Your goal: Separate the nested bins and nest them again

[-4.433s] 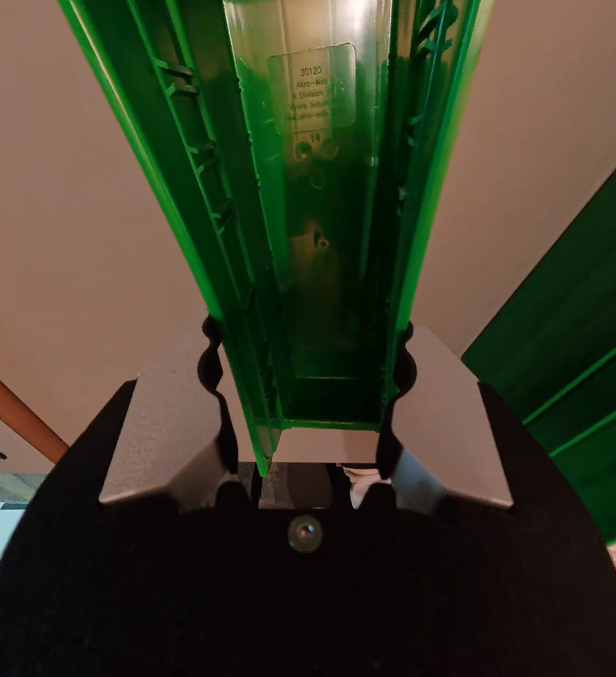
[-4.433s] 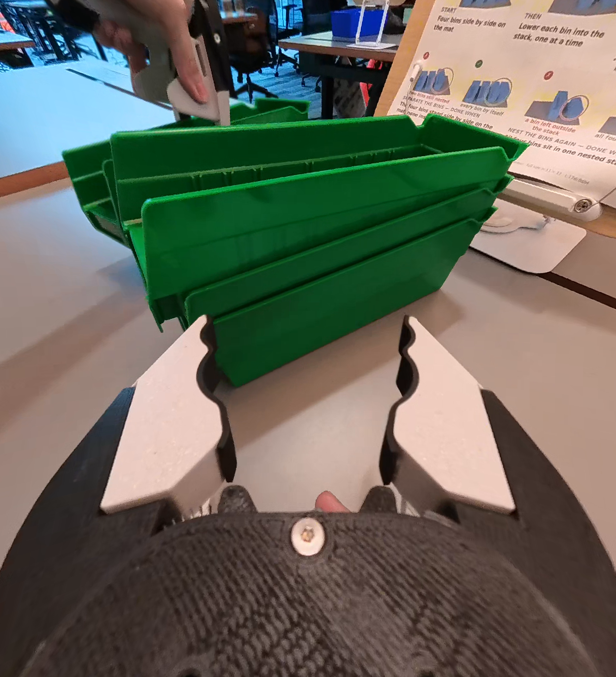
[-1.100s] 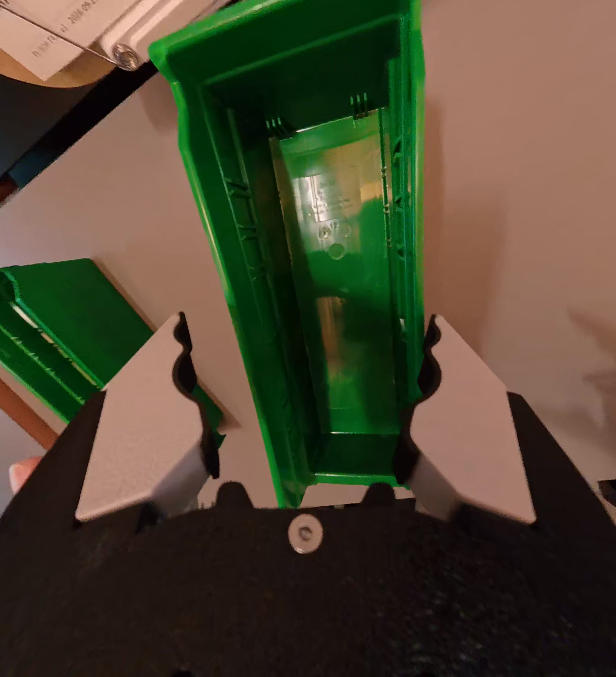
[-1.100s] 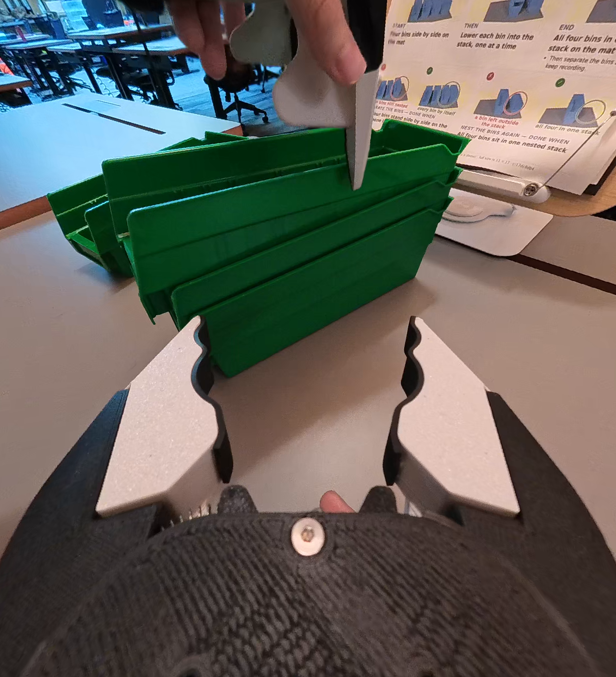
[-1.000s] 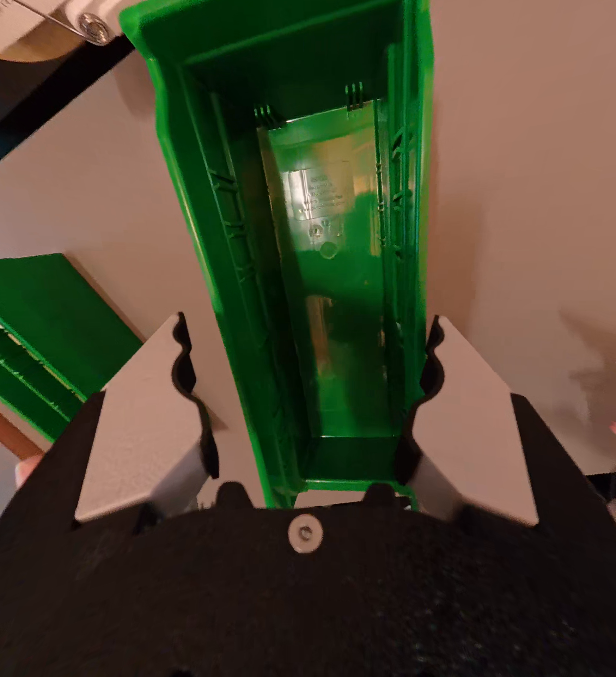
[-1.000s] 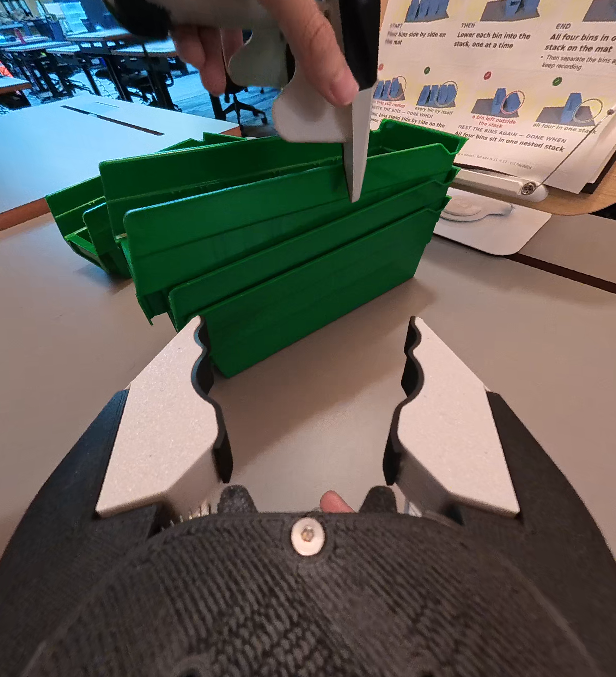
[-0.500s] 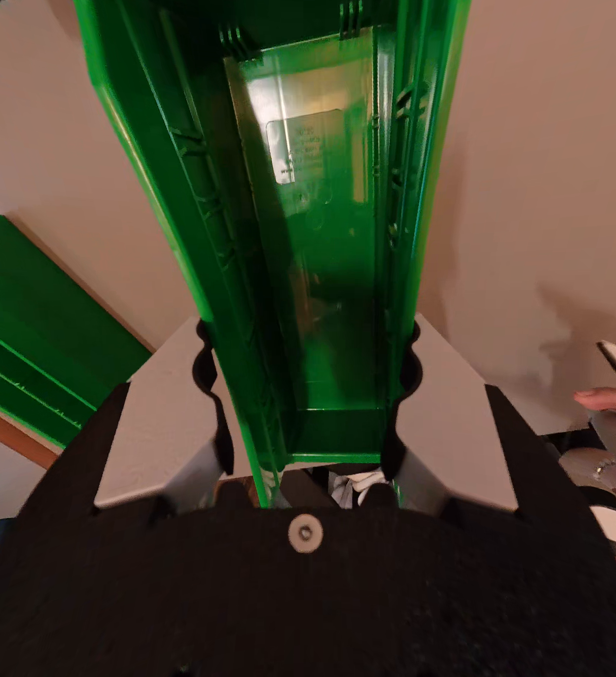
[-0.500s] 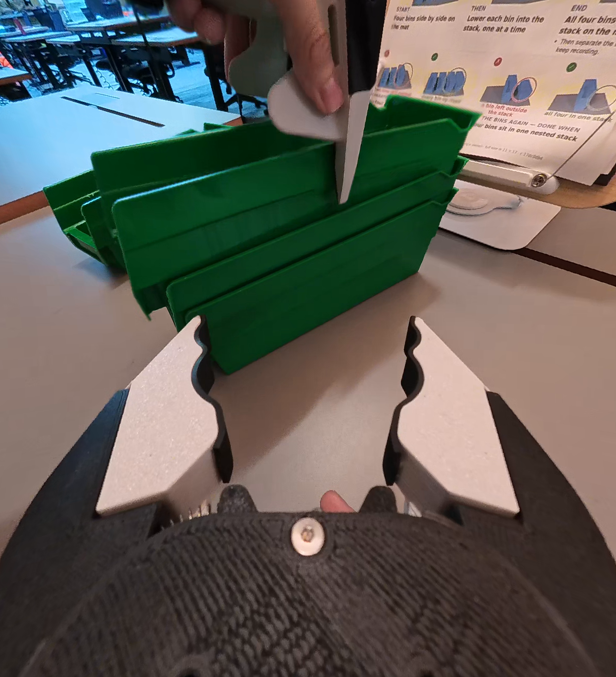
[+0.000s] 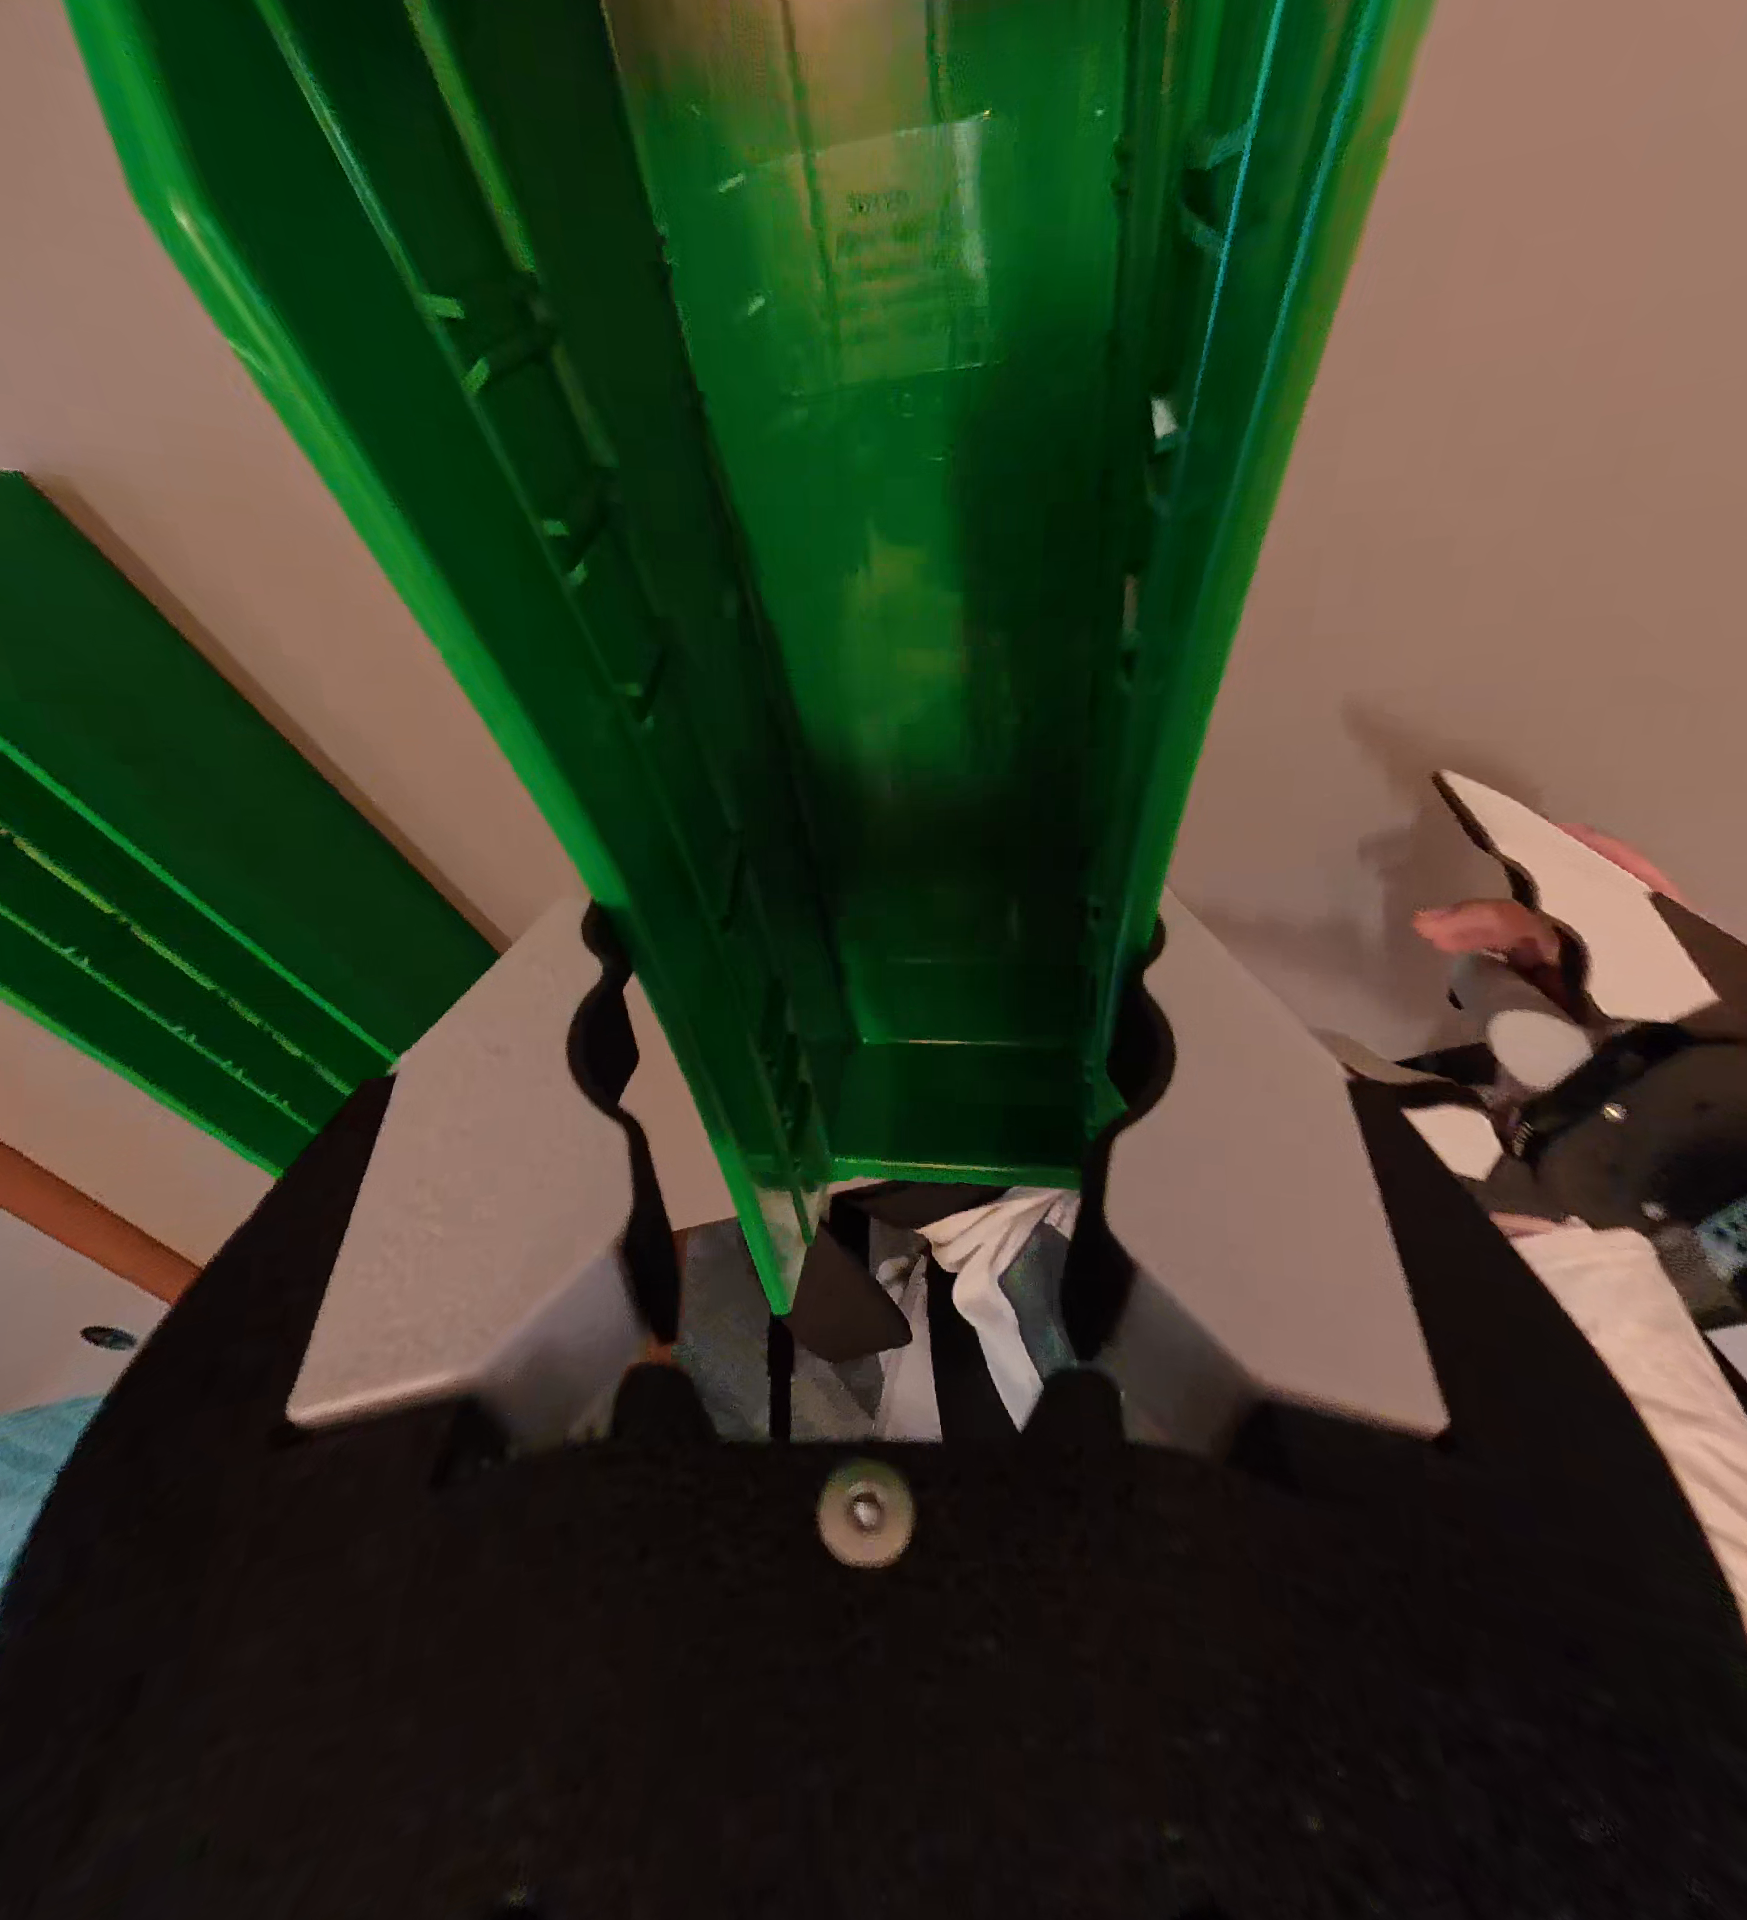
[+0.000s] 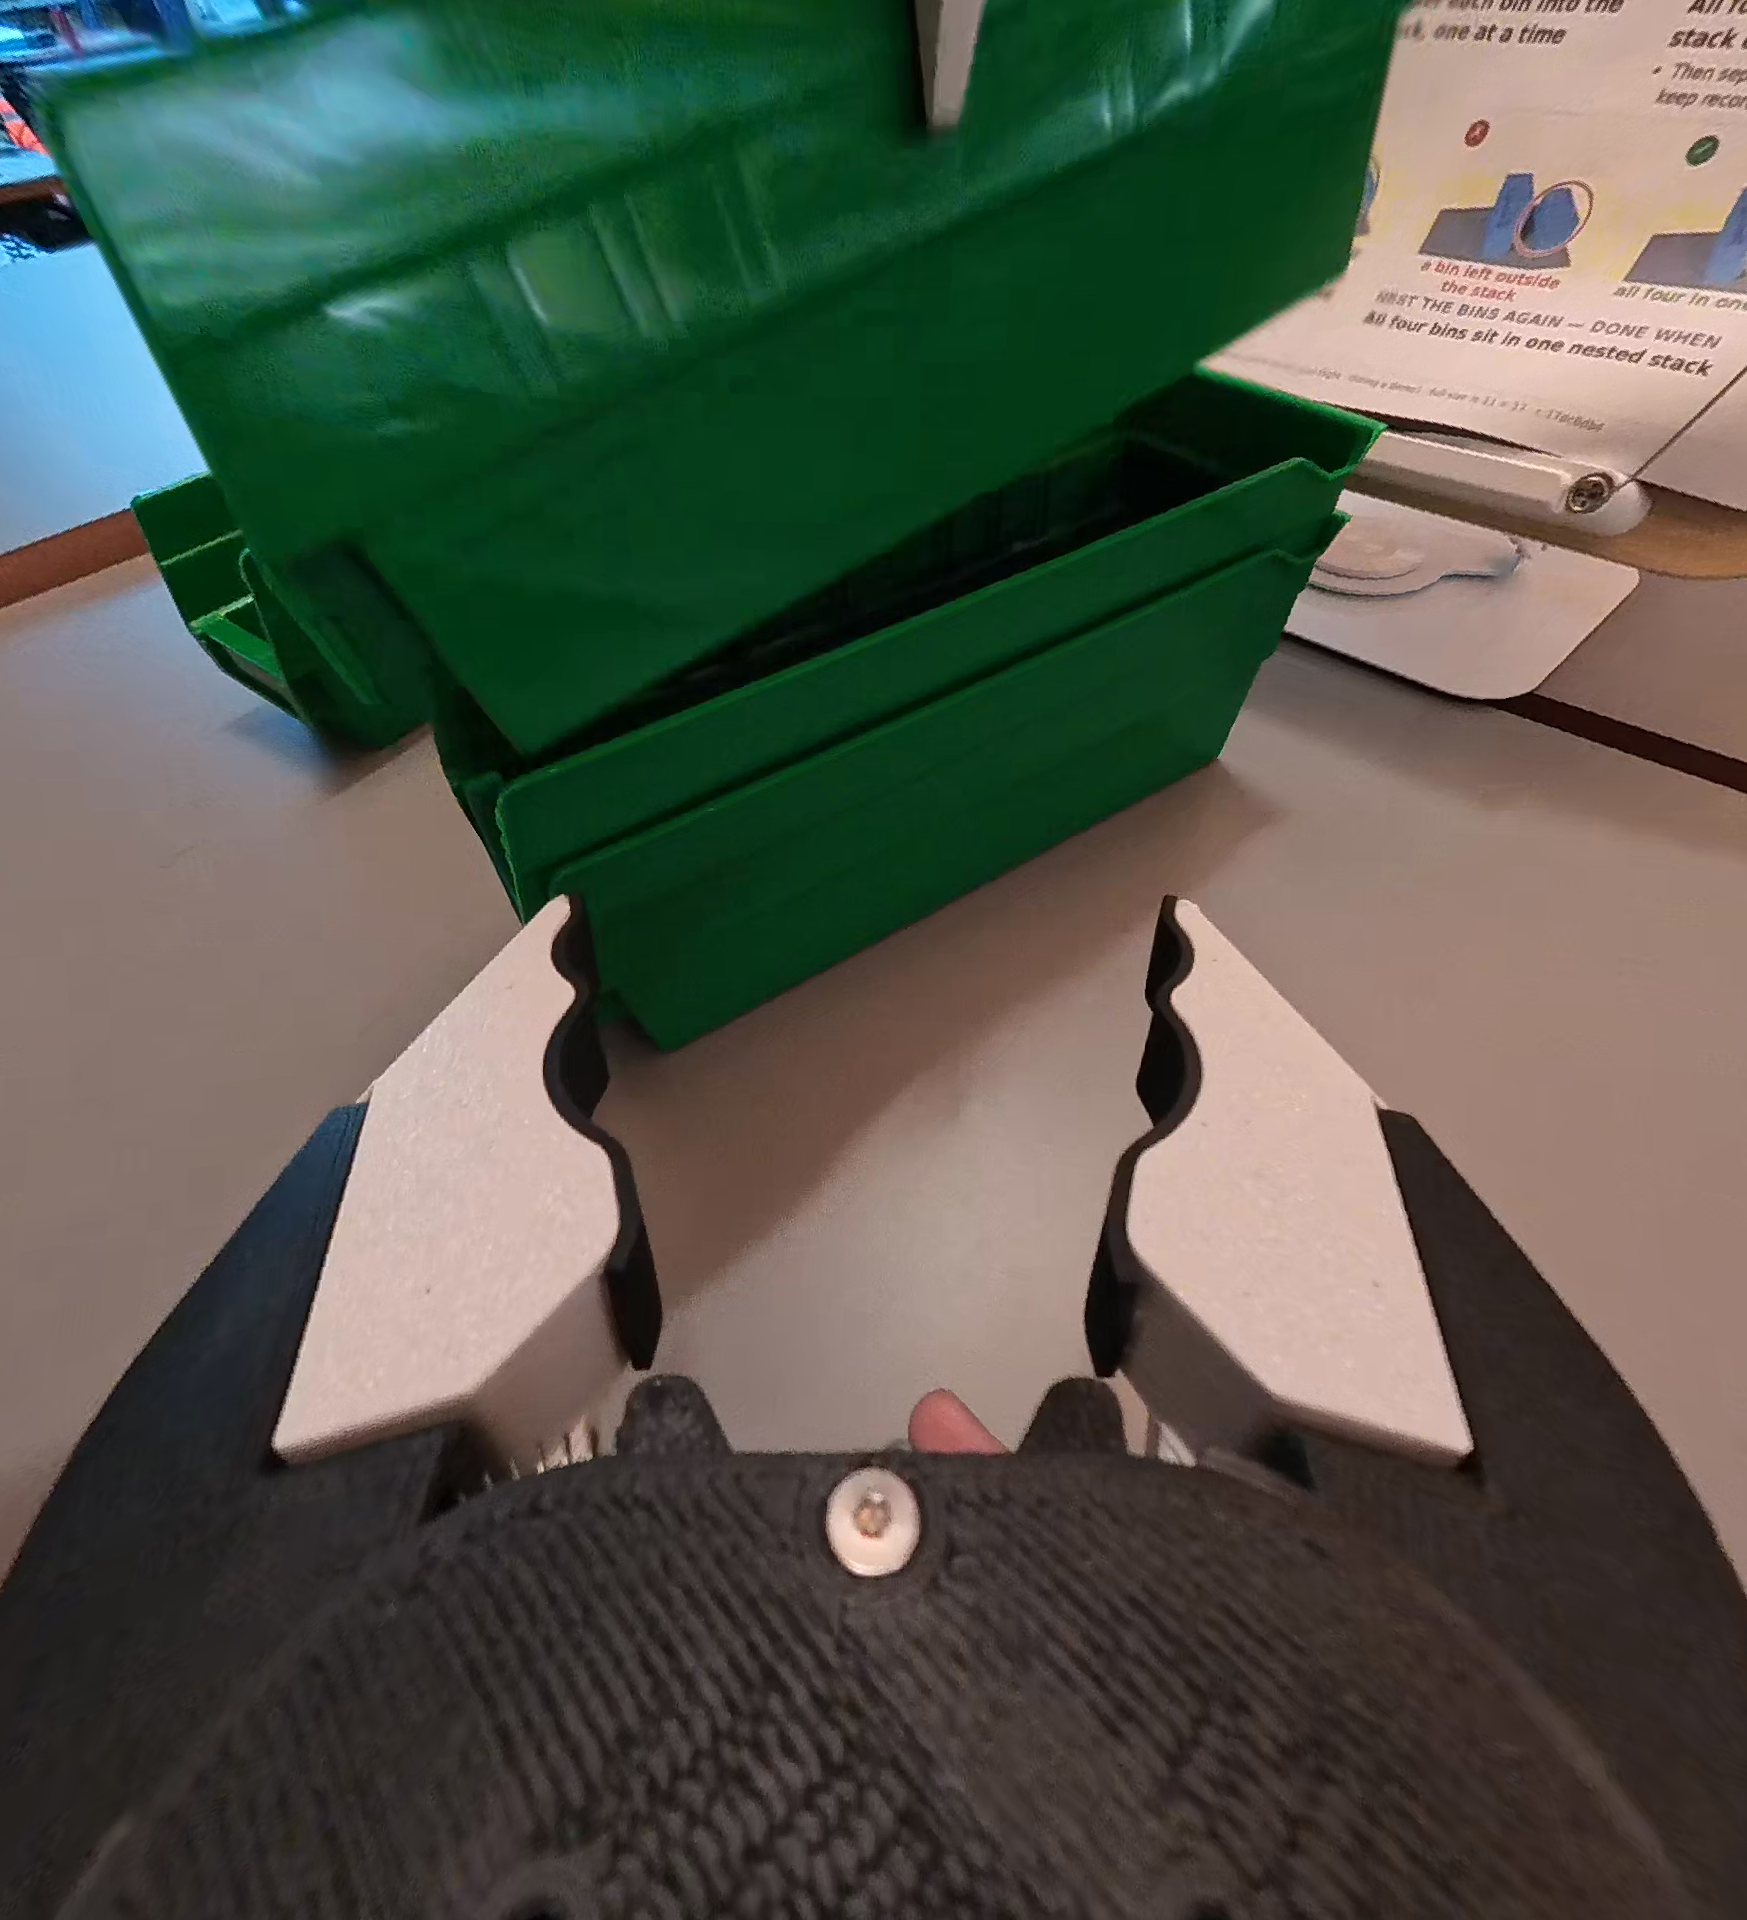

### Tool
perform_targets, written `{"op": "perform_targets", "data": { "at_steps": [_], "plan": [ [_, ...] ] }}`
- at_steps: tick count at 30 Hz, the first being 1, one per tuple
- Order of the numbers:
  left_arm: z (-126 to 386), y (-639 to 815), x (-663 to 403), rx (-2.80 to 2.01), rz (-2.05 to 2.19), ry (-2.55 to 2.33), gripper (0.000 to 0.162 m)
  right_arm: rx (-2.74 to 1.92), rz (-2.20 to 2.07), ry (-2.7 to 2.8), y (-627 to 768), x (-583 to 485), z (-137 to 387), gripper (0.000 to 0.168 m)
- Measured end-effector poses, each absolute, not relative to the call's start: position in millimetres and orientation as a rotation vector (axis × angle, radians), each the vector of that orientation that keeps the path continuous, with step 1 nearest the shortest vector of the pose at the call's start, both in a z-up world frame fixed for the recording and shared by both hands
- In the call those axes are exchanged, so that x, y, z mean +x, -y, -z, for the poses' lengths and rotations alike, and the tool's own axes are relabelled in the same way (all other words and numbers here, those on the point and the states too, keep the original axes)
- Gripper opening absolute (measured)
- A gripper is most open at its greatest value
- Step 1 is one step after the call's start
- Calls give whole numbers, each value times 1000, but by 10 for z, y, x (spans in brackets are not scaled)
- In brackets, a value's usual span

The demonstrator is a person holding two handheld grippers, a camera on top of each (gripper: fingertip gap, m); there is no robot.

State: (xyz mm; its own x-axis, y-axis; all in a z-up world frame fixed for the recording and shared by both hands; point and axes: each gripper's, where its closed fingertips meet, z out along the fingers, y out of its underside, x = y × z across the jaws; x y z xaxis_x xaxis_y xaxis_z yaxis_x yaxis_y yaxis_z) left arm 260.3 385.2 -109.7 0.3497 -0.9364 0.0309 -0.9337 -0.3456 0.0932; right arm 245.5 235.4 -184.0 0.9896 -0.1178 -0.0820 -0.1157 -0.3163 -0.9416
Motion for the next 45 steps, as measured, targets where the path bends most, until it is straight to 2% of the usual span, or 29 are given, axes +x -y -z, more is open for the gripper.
{"op": "perform_targets", "data": {
  "at_steps": [6,10,28,38,42,45],
  "plan": [
    [560,-4144,2408,2594,-13,1662,93,-1901,-8,-176,-2366,2456,1864,105],
    [491,-4478,2119,2673,118,1584,93,-1901,0,-170,-2369,2441,1853,106],
    [2028,-4970,1755,2611,127,1374,95,-1932,29,-198,-2381,2521,1949,108],
    [2424,-5088,1724,2626,173,1398,97,-1981,36,-186,-2450,2488,2102,108],
    [2450,-5047,1747,2642,166,1441,111,-1946,-16,-253,-2472,2463,2034,115],
    [2454,-5024,1789,2668,132,1492,116,-1839,-81,-360,-2475,2481,1854,125]
  ]
}}
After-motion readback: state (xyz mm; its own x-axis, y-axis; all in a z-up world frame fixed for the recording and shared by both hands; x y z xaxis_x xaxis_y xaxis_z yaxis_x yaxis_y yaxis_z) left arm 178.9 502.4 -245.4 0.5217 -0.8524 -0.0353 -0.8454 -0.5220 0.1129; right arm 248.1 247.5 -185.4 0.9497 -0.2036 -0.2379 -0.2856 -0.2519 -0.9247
